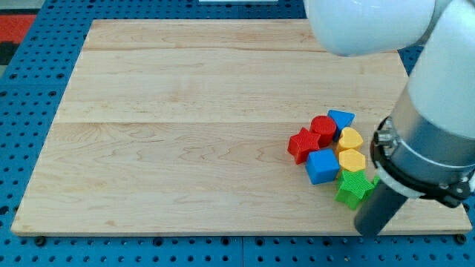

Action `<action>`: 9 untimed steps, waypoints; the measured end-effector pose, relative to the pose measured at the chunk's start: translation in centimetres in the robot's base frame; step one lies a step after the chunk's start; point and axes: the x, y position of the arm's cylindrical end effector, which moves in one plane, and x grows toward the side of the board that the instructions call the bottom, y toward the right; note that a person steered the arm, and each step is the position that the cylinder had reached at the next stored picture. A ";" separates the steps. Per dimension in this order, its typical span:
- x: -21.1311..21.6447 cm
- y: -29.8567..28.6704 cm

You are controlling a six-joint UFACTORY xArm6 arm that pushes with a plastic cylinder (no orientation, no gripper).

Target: Move the green circle into the red circle

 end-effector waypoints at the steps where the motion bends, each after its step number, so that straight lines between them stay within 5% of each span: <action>1: -1.1 4.9; 3: -1.7 6.4; 7: -13.3 -2.1; 9: -10.7 -5.0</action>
